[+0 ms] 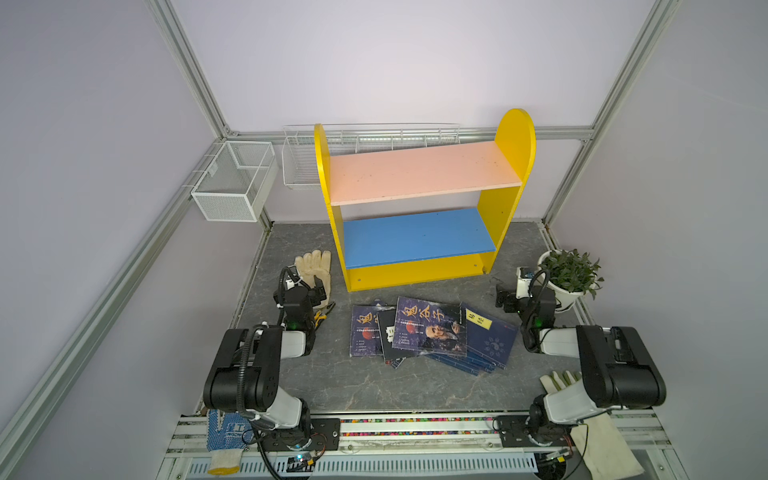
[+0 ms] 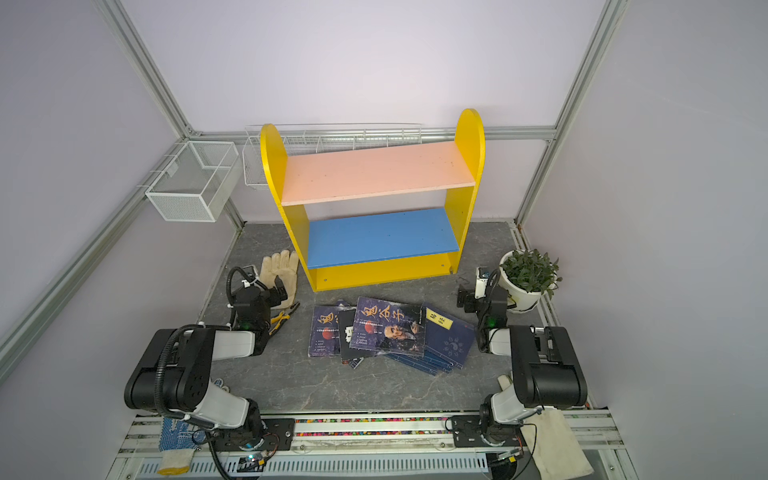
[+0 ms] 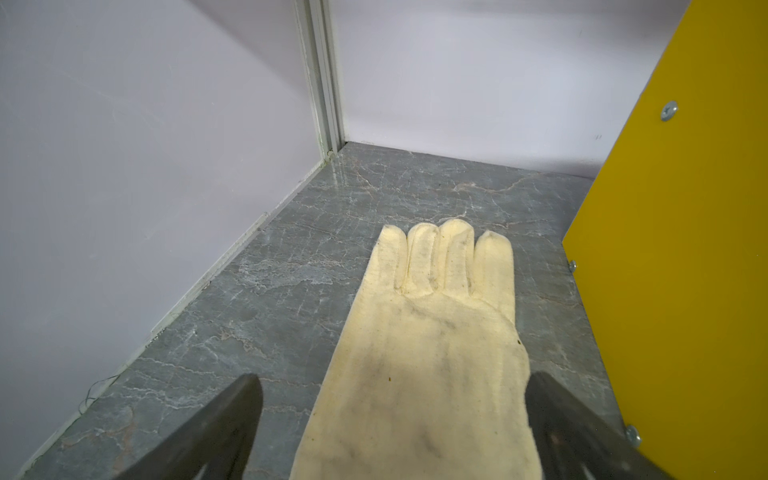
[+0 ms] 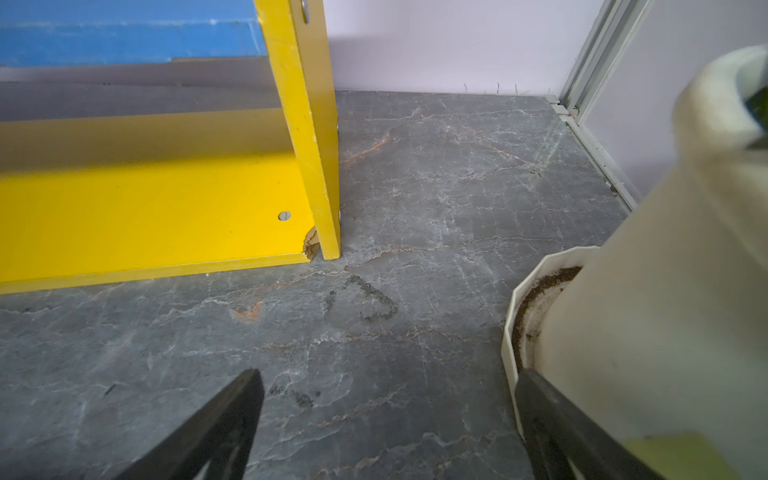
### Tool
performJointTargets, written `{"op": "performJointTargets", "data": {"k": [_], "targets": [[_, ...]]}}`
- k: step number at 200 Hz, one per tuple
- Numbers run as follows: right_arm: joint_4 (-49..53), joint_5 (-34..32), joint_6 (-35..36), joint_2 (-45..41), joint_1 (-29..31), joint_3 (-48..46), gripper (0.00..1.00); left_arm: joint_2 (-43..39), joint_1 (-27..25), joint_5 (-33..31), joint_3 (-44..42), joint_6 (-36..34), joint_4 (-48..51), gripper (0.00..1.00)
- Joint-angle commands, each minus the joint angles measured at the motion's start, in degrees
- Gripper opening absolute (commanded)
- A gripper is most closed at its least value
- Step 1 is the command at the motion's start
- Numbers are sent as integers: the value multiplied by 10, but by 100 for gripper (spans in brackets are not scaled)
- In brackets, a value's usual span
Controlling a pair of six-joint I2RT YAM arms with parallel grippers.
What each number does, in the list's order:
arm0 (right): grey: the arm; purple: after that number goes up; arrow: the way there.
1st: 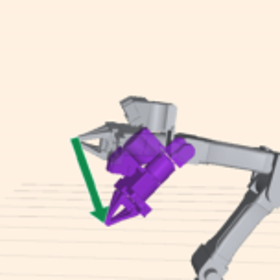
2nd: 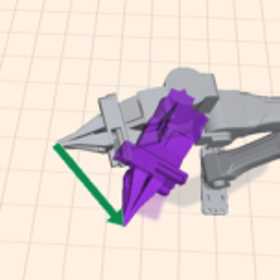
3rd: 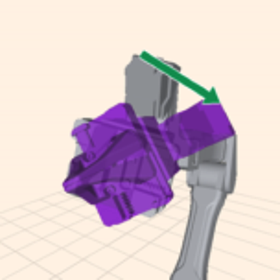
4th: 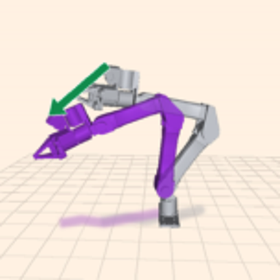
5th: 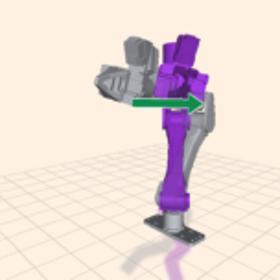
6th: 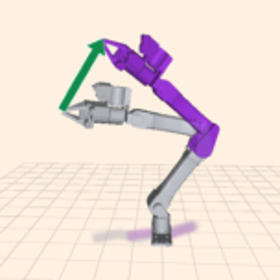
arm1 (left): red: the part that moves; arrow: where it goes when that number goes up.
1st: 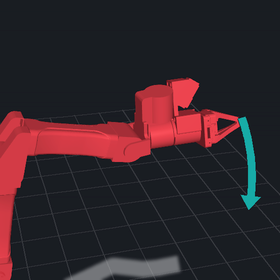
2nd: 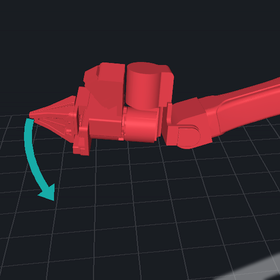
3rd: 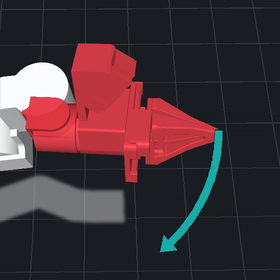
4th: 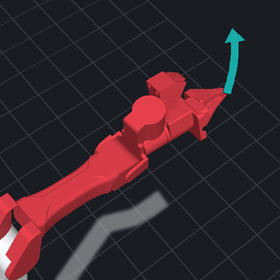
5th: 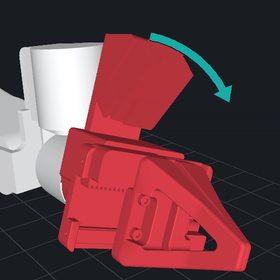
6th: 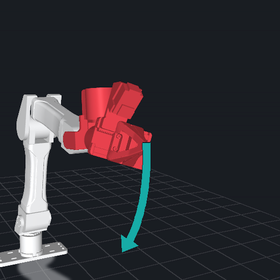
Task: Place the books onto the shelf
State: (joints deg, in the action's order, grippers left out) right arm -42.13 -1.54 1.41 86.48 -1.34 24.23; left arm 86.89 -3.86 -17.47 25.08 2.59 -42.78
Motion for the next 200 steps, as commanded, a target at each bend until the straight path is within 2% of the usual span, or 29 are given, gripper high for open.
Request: {"op": "performJointTargets", "data": {"k": [1, 13, 31, 45, 63, 81, 95, 118, 140, 151, 165, 181, 200], "targets": [[211, -30, -12, -58, 9, 102, 92, -44, -1, 1, 169, 10, 320, 99], [282, -48, -36, -69, 14, 147, 86, -33, -6, -19, 234, -1, 403, 99], [306, -89, -84, -94, 35, 154, 85, -56, -27, -91, 216, 20, 371, 99], [336, -93, -130, -118, 53, 157, 85, -99, -36, -122, 183, 79, 357, 99], [387, -94, -182, -147, 88, 159, 85, -159, -54, -143, 163, 160, 415, 99], [433, -51, -220, -174, 120, 155, 86, -209, -98, -176, 142, 220, 477, 100], [480, -19, -223, -191, 157, 154, 86, -240, -154, -212, 124, 248, 514, 100], [571, 85, -235, -206, 184, 158, 86, -274, -248, -221, 104, 263, 540, 100], [668, 170, -220, -201, 200, 169, 86, -268, -332, -140, 115, 210, 530, 100], [722, 200, -217, -187, 200, 178, 85, -254, -357, -52, 132, 173, 524, 100], [769, 229, -211, -170, 200, 183, 84, -222, -371, 59, 164, 146, 539, 100], [791, 267, -199, -155, 200, 177, 83, -185, -374, 153, 192, 128, 560, 100], [776, 292, -203, -147, 201, 155, 80, -141, -377, 206, 214, 101, 582, 97]]}}
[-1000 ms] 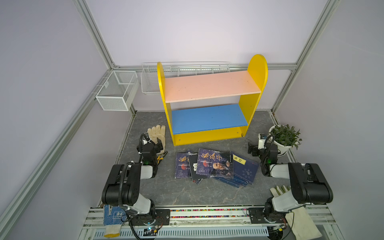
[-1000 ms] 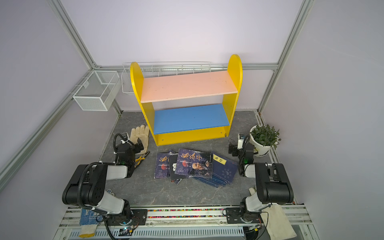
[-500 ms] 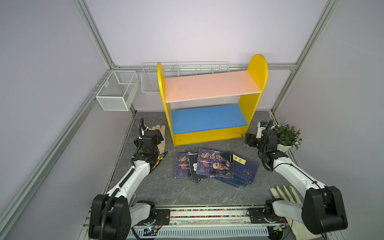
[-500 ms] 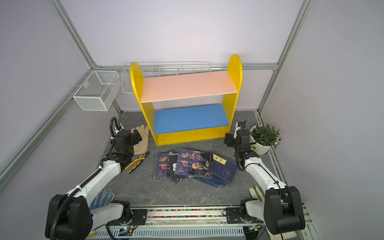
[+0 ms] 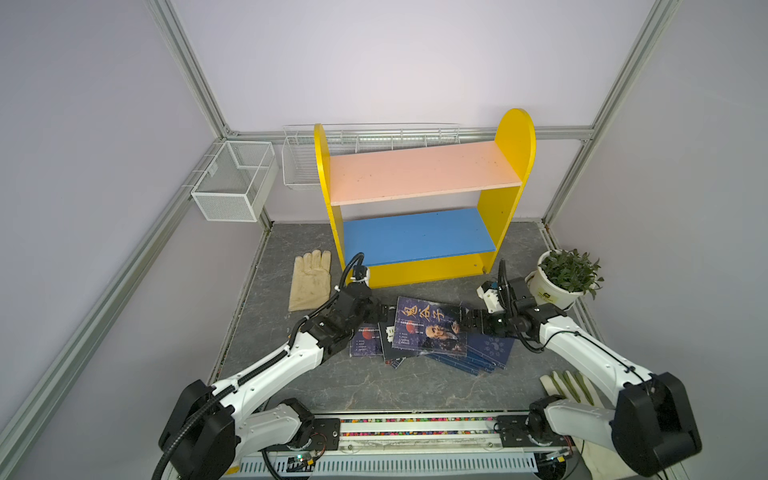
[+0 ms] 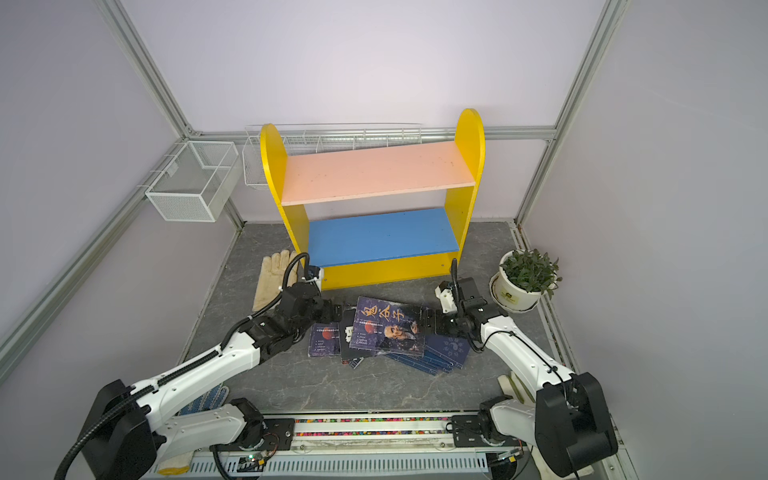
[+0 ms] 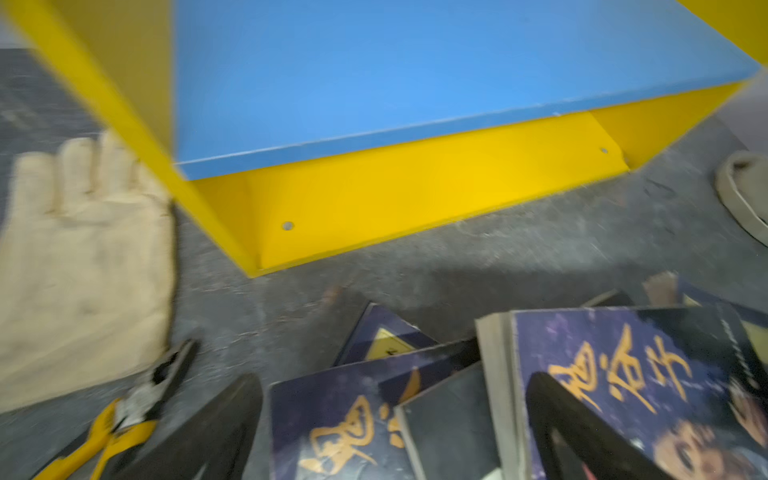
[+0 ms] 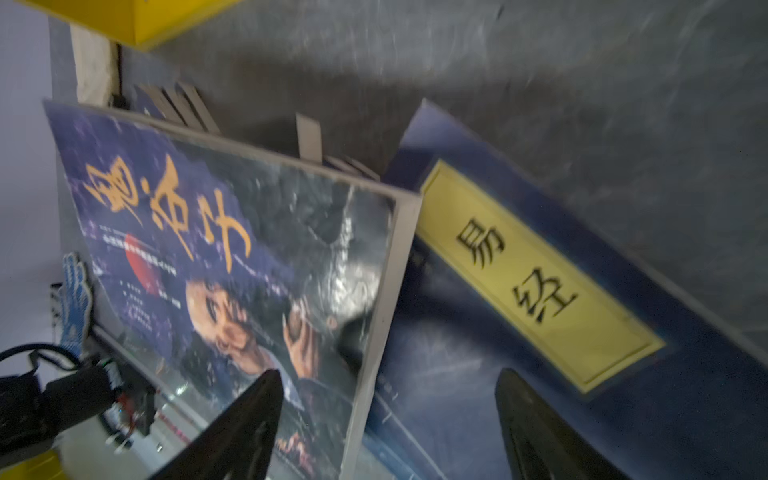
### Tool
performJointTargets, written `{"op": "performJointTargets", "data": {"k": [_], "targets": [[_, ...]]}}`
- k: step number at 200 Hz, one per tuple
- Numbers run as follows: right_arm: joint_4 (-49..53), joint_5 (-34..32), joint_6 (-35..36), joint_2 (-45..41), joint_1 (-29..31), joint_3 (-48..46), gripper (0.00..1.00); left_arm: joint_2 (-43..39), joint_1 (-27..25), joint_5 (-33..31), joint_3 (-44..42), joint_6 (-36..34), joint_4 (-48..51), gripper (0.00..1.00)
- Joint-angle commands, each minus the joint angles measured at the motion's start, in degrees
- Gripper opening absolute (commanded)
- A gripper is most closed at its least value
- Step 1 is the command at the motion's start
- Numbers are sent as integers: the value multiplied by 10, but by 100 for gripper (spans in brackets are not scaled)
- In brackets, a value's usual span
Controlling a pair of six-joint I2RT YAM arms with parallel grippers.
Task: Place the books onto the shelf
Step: 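Reach both grippers to the pile and grasp the gold-titled book with the right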
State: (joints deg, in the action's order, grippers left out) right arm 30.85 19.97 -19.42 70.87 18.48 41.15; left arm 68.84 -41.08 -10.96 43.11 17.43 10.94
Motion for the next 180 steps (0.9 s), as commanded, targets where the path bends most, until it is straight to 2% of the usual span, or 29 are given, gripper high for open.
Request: {"op": "performJointTargets", "data": {"k": [1, 30, 71, 105, 116, 138, 180], "targets": [[45, 78, 5, 9, 2, -17, 80, 41, -5, 143, 35, -49, 47, 97], [19, 100, 3, 15, 3, -37, 76, 95, -12, 188, 58, -72, 70, 91], [-1, 134, 4, 72, 3, -40, 75, 136, -13, 197, 69, -85, 112, 82], [-31, 177, 7, 129, 3, -30, 60, 144, -13, 200, 57, -83, 116, 70], [-42, 196, 4, 132, 3, -29, 54, 143, -13, 198, 54, -81, 115, 69], [-51, 211, -5, 103, 3, -9, 41, 141, -12, 199, 46, -78, 106, 63], [-35, 246, -19, 48, 1, 58, 31, 149, -13, 198, 40, -80, 98, 47]]}}
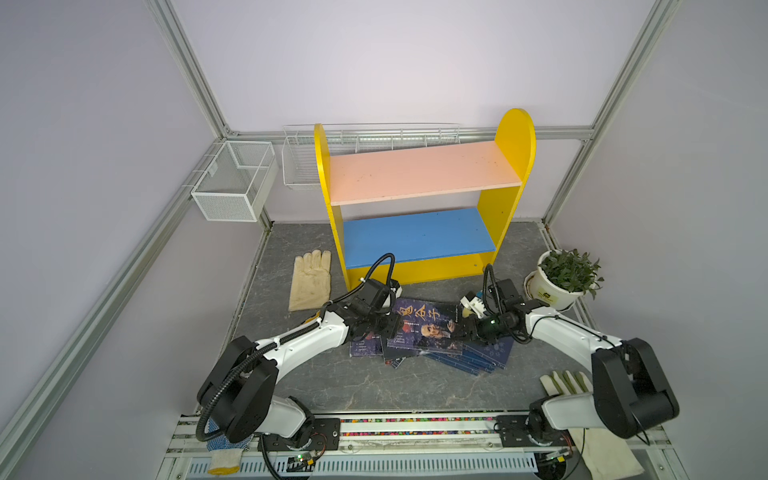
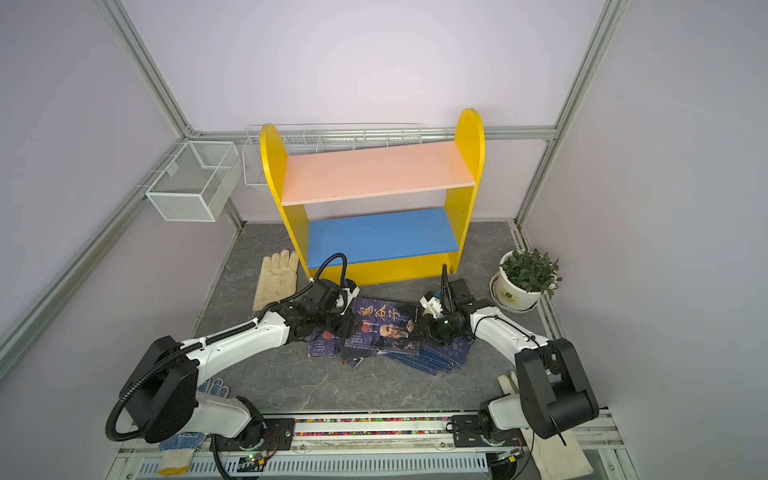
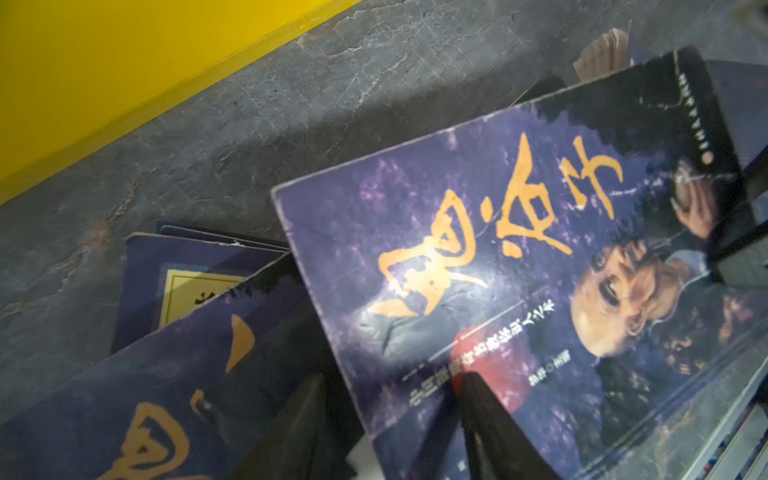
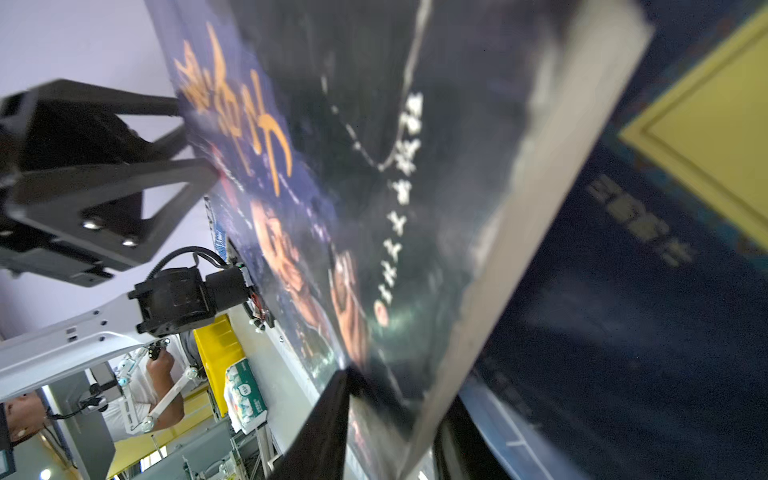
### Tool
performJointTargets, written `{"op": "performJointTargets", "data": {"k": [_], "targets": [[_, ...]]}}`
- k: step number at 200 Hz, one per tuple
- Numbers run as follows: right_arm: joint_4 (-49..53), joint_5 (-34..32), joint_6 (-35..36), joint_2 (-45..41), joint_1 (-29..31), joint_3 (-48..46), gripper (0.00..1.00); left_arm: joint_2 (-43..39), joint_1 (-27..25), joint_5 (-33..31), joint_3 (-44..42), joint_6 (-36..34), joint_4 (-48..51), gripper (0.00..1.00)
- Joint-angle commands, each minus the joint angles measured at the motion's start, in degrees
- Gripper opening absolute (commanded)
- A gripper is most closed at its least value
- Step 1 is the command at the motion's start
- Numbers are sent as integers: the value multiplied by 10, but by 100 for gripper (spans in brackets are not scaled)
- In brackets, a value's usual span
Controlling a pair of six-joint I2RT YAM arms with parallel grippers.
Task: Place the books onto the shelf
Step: 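Reach both grippers to the pile and grasp the gold-titled book with the right, then lift the gold-titled book with the right gripper while the left arm draws back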
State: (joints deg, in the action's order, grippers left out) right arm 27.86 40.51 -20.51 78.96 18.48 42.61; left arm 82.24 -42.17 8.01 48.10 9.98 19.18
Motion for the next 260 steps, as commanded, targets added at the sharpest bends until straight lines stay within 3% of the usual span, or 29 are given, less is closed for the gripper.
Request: {"op": "performJointTargets", "data": {"k": [1, 97, 137, 153, 174, 206, 237, 260], "targets": [[-5, 42, -9, -33, 1, 45, 30, 15, -2, 9, -10, -6, 15, 47], [-41, 67, -33, -25, 3, 90, 30, -1, 0, 31, -5, 29, -68, 46], [-39, 73, -26, -26, 2, 100, 7, -23, 13, 17, 6, 46, -83, 50], [-49, 89, -24, -36, 1, 102, 7, -49, 37, -14, -1, 74, -89, 62], [-72, 126, -23, -63, -1, 105, 7, -113, 93, -84, -35, 166, -111, 75], [-74, 149, -9, -99, -4, 137, 7, -216, 171, -151, -129, 294, -183, 78], [-101, 145, -21, -110, -6, 173, 7, -271, 177, -219, -159, 338, -137, 78], [-207, 146, -87, -95, -7, 178, 7, -285, 178, -276, -178, 405, -78, 78]]}}
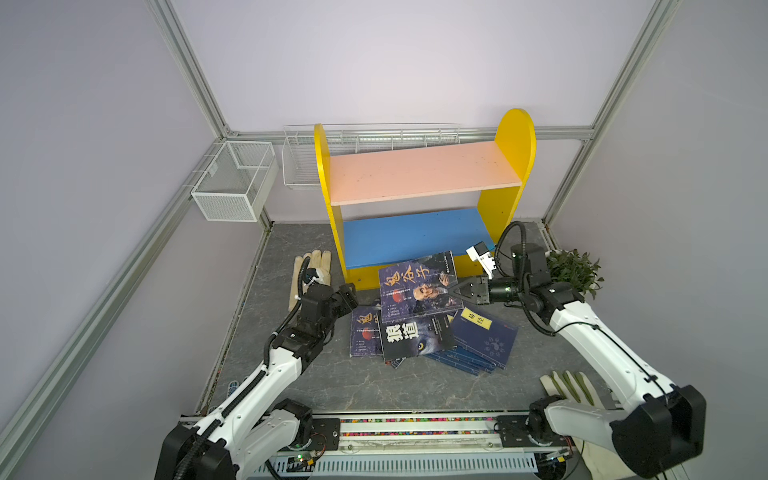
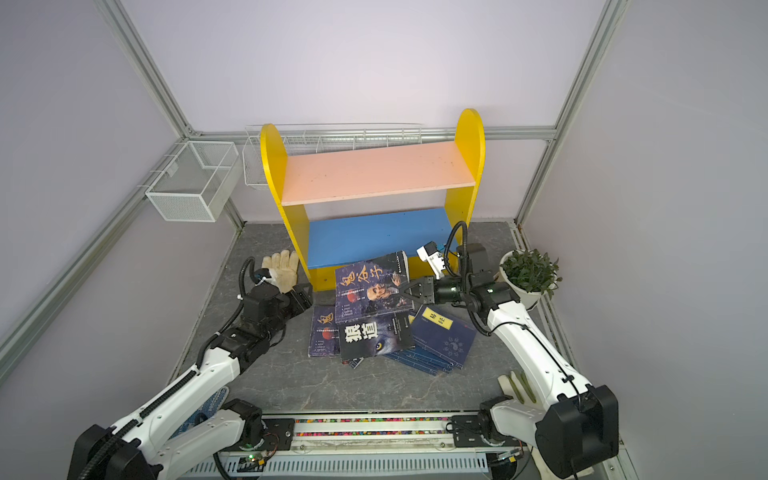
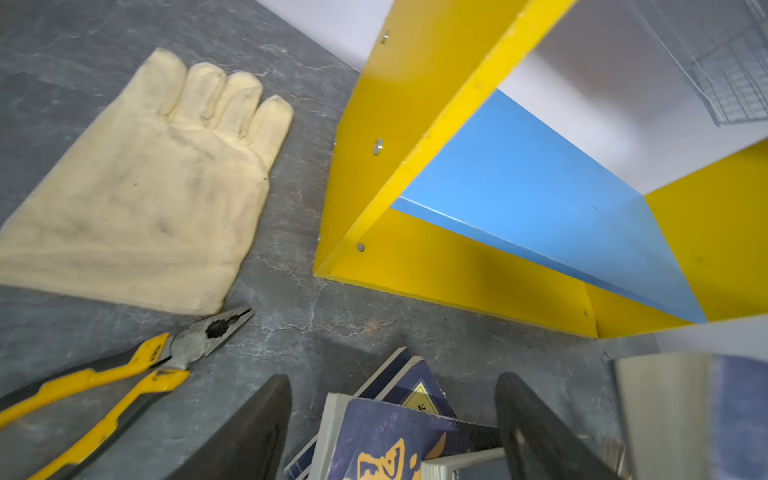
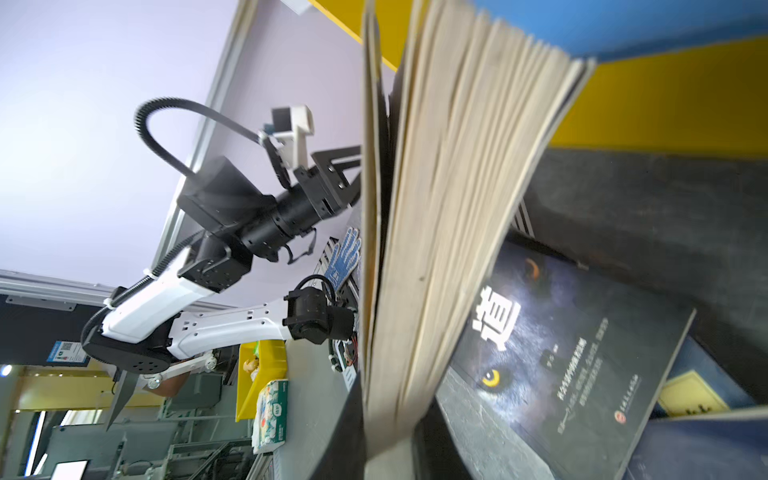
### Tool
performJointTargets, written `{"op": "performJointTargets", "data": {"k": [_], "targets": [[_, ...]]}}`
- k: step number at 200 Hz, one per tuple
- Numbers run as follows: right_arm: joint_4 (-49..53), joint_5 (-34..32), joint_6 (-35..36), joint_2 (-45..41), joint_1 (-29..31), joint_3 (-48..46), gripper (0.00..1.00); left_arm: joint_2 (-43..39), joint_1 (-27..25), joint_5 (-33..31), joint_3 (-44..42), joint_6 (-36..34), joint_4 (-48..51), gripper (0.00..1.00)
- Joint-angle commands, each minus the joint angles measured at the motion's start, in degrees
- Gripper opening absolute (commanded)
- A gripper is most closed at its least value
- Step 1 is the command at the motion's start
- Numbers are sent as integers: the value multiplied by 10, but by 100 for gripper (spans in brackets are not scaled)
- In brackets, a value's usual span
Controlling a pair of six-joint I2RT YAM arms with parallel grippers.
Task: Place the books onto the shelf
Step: 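Lift the gold-titled book with the right gripper while the left arm draws back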
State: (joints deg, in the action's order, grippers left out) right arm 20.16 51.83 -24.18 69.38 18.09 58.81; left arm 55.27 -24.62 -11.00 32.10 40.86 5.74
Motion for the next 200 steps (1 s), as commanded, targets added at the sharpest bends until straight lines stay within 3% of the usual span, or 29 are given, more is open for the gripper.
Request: {"op": "performJointTargets", "data": {"k": [1, 24, 141, 200], "targets": [[-135, 33, -53, 2, -3, 16, 7, -16, 2, -87, -19, 100, 59, 78], [-203, 43, -89, 16, 1, 40, 7, -20, 5, -129, -23, 134, 106, 78], [-274, -35, -123, 132, 3, 82, 7, 23, 8, -123, -16, 120, 98, 78], [-288, 26, -123, 144, 7, 103, 7, 17, 11, -128, -12, 110, 116, 78]]}}
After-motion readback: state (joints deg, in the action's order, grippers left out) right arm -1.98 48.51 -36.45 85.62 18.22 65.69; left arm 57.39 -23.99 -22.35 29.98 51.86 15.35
